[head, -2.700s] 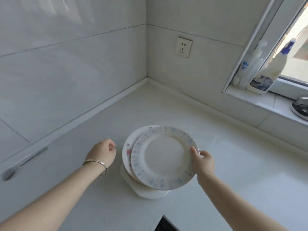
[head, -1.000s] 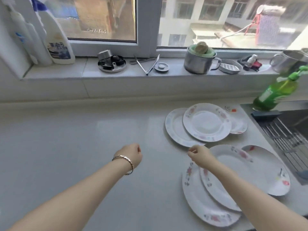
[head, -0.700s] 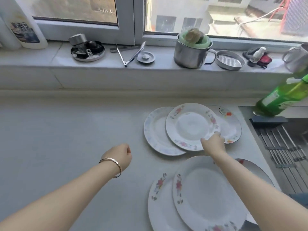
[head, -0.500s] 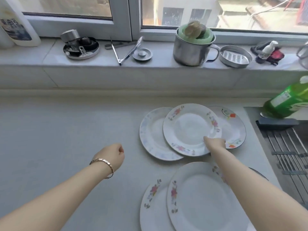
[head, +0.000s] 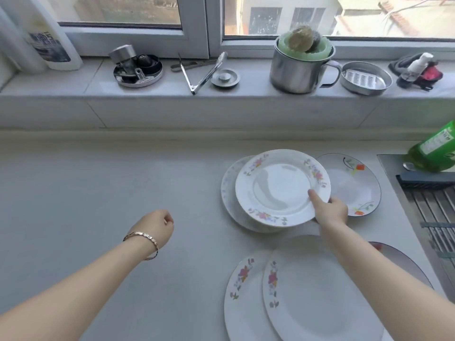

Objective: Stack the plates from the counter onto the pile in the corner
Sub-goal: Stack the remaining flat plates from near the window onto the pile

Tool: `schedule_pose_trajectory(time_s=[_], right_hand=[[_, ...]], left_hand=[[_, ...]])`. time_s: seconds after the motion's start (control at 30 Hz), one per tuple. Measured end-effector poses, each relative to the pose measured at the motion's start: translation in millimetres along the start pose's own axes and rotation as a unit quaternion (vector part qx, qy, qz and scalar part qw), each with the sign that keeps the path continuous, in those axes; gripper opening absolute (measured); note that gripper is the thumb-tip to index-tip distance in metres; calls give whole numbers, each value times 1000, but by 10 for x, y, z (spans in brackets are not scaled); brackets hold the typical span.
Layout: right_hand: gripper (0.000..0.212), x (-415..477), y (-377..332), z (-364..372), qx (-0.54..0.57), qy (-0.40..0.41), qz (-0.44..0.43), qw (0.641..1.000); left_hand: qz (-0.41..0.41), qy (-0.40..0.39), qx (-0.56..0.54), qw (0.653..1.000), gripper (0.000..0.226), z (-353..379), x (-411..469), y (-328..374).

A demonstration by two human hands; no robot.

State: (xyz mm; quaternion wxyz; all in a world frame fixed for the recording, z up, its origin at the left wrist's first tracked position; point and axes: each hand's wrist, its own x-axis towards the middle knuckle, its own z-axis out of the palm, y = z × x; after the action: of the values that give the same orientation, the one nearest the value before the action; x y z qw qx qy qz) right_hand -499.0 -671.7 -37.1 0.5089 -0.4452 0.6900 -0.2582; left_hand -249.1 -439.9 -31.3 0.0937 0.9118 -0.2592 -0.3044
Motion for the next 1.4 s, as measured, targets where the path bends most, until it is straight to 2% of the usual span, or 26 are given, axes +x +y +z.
schedule_pose_trajectory(time_s=[0.07, 0.23, 0.6, 0.77, 0.87, 1.07, 1.33, 1.4], right_hand=[[13, -241, -62, 128, 18, -36, -24, 999], [14, -1045, -204, 721, 16, -127, -72, 989], [10, -3279, -77, 2659, 25, -300, -57, 952], [17, -4192, 3, 3448, 23, -368, -63, 927], [17, -4626, 110, 3835, 9, -396, -61, 916], [14, -5114, 384, 4298, -44, -421, -73, 903], [18, -5302, 511, 4514, -82, -444, -96, 887], [19, -5314, 535, 4520, -134, -431, -143, 881]], left_hand=[[-7, 13, -5, 1000, 17, -133, -48, -208], [-34, 51, -43, 997, 20, -531, -209, -946], [-88, 166, -120, 975, 17, -1745, -872, -3365], [-146, 223, -149, 952, 22, -2165, -1248, -4392], [-183, 234, -155, 942, 15, -2250, -1414, -4833], [-220, 243, -174, 929, 20, -2247, -1563, -5308], [-226, 242, -189, 924, 24, -2342, -1464, -5438], [-227, 245, -199, 921, 25, -2385, -1420, -5449]])
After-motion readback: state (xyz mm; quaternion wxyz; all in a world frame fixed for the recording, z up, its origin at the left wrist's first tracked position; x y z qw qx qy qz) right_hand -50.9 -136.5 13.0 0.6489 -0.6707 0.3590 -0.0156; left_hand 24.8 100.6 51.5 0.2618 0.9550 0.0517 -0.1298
